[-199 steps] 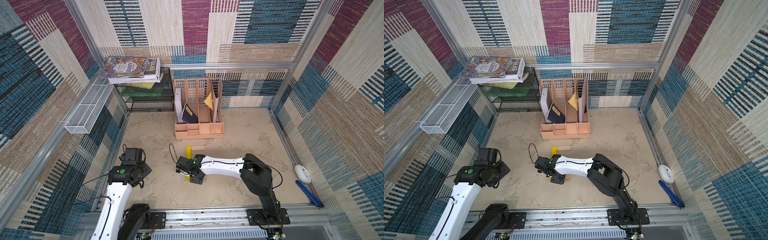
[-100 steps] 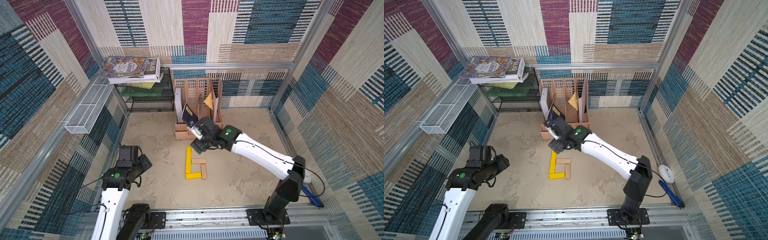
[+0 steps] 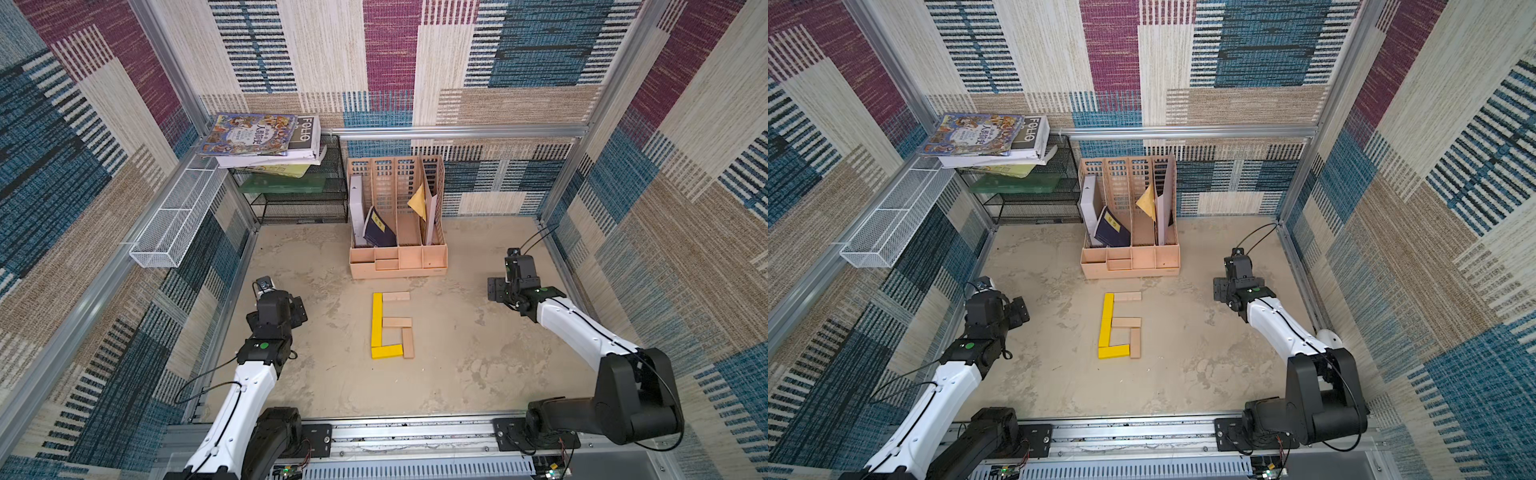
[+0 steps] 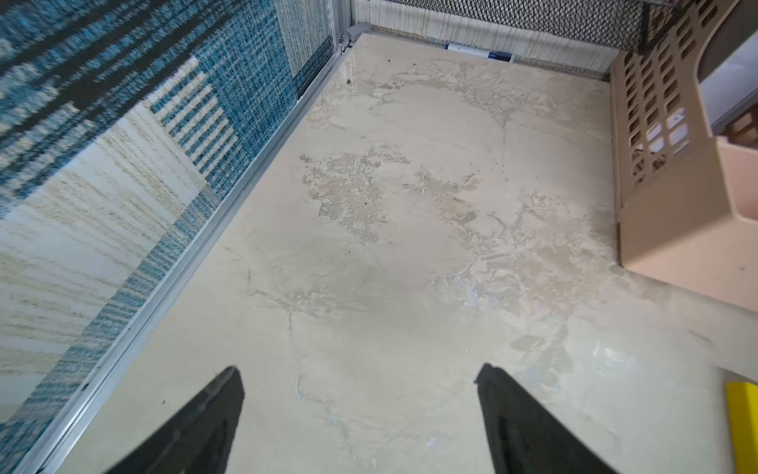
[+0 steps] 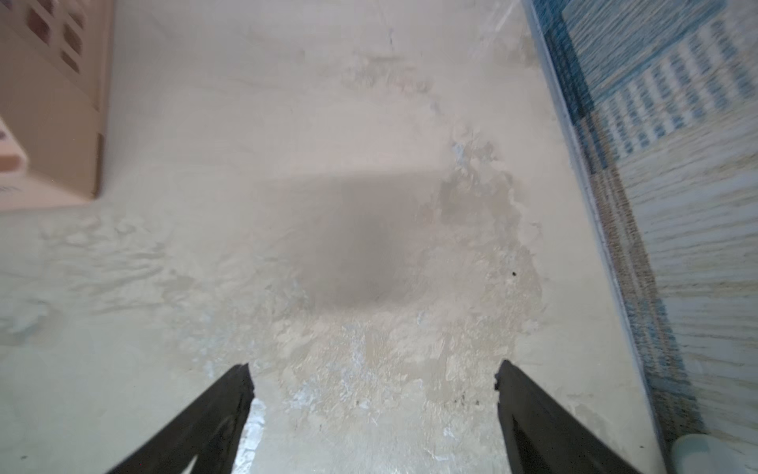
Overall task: Assemble the number 6 with building blocks
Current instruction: Reset both arms
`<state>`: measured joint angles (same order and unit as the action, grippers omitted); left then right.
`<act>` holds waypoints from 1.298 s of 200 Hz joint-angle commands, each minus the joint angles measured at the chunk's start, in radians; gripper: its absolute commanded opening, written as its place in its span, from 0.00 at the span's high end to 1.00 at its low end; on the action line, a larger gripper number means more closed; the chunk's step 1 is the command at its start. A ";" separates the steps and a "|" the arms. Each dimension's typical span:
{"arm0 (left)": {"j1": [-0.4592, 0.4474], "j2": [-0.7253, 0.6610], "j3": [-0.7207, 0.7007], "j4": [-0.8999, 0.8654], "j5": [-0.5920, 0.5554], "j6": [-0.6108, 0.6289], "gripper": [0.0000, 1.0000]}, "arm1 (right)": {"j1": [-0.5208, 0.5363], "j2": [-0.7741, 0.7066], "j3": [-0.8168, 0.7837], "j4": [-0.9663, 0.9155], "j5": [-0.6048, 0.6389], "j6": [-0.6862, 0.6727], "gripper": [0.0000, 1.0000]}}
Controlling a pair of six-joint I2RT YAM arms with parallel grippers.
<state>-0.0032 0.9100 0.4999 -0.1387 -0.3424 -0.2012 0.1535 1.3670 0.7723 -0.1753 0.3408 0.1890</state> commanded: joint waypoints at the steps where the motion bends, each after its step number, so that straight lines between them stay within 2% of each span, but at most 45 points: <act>1: 0.004 0.058 -0.096 0.318 0.049 0.088 0.07 | -0.033 0.003 -0.106 0.313 -0.084 -0.044 0.04; 32: 0.009 0.194 -0.143 0.466 0.117 0.115 0.07 | -0.039 0.058 -0.214 0.560 -0.097 -0.160 0.04; 48: 0.014 0.252 -0.109 0.476 0.129 0.141 0.07 | -0.059 0.100 -0.252 0.679 -0.128 -0.184 0.04; 55: 0.018 0.278 -0.098 0.496 0.127 0.152 0.07 | -0.065 0.115 -0.227 0.663 -0.146 -0.189 0.04; 68: 0.029 0.335 -0.087 0.566 0.133 0.154 0.07 | -0.071 0.141 -0.224 0.741 -0.156 -0.208 0.04; 92: 0.032 0.457 0.001 0.576 0.205 0.164 0.11 | -0.090 0.239 -0.161 0.794 -0.185 -0.244 0.01; 108: 0.034 0.531 0.020 0.662 0.234 0.149 0.12 | -0.134 0.298 -0.073 0.687 -0.308 -0.238 0.04; 113: 0.033 0.555 0.034 0.645 0.251 0.159 0.14 | -0.142 0.294 -0.079 0.688 -0.347 -0.245 0.01; 116: 0.033 0.569 0.036 0.658 0.260 0.162 0.15 | -0.145 0.286 -0.090 0.699 -0.363 -0.247 0.04; 126: 0.031 0.595 0.000 0.739 0.293 0.180 0.16 | -0.147 0.225 -0.167 0.776 -0.411 -0.266 0.04; 135: 0.018 0.579 -0.052 0.834 0.265 0.186 0.01 | -0.148 0.158 -0.257 0.871 -0.426 -0.271 0.04; 148: -0.017 0.557 -0.173 1.025 0.217 0.208 0.01 | -0.152 0.078 -0.379 1.017 -0.391 -0.245 0.04; 163: -0.020 0.558 -0.167 1.009 0.212 0.208 0.01 | -0.163 0.072 -0.503 1.225 -0.323 -0.201 0.04; 174: -0.020 0.584 -0.080 0.876 0.179 0.194 0.01 | -0.174 0.122 -0.547 1.379 -0.354 -0.212 0.04; 180: -0.019 0.607 -0.019 0.788 0.170 0.184 0.01 | -0.175 0.129 -0.508 1.321 -0.366 -0.211 0.04; 187: 0.011 0.608 -0.016 0.789 0.235 0.173 0.01 | -0.181 0.106 -0.471 1.197 -0.357 -0.190 0.04; 197: 0.017 0.605 -0.027 0.808 0.243 0.175 0.01 | -0.183 0.125 -0.503 1.291 -0.356 -0.198 0.04; 207: 0.017 0.602 -0.026 0.802 0.243 0.174 0.01 | -0.183 0.110 -0.478 1.213 -0.348 -0.186 0.04; 215: 0.016 0.600 -0.032 0.809 0.243 0.174 0.01 | -0.183 0.120 -0.490 1.257 -0.340 -0.187 0.04; 259: 0.016 0.602 -0.027 0.802 0.243 0.175 0.01 | -0.183 0.116 -0.482 1.235 -0.331 -0.181 0.04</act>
<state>0.0109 1.5112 0.4706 0.6571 -0.1059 -0.0242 -0.0292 1.4826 0.2863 1.0237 -0.0013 -0.0032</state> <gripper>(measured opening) 0.991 0.958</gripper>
